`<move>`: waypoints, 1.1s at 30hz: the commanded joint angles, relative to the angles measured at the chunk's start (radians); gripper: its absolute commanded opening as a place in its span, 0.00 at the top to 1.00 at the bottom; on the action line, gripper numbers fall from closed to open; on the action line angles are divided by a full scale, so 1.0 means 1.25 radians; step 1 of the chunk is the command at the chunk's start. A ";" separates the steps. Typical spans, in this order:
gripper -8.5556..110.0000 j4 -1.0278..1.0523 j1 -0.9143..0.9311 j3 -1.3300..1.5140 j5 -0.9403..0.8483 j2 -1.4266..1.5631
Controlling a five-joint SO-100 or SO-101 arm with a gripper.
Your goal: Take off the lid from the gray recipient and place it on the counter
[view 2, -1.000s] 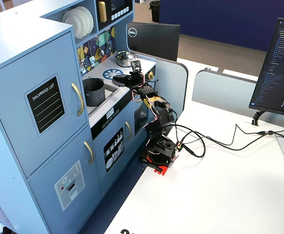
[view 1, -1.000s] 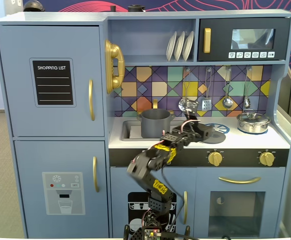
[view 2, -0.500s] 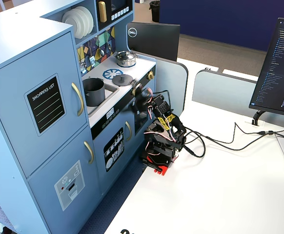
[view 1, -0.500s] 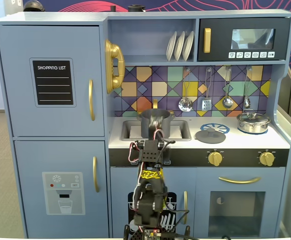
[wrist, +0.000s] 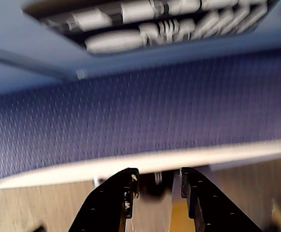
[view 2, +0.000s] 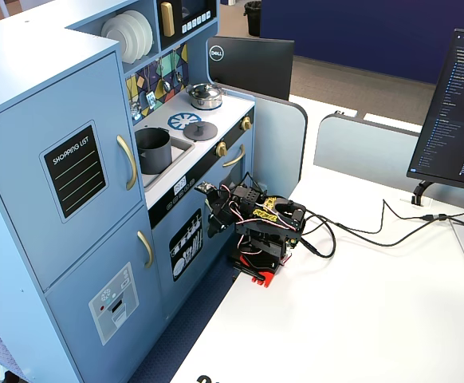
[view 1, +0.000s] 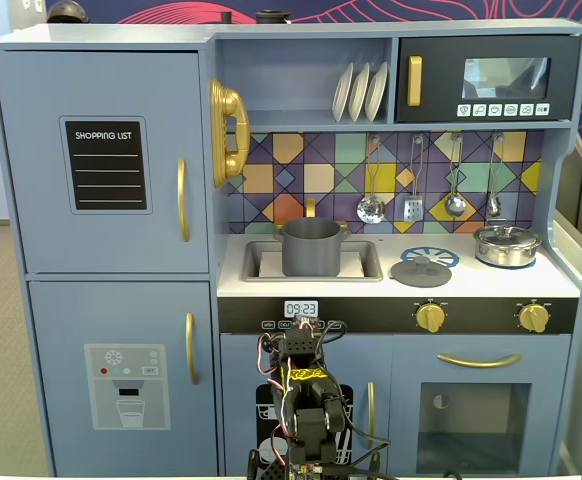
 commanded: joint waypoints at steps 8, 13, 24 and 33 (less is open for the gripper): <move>0.90 0.239 0.058 -0.001 0.042 0.042; 0.90 0.239 0.070 -0.001 0.032 0.042; 0.90 0.241 0.071 -0.001 0.031 0.043; 0.90 0.241 0.077 -0.001 0.031 0.043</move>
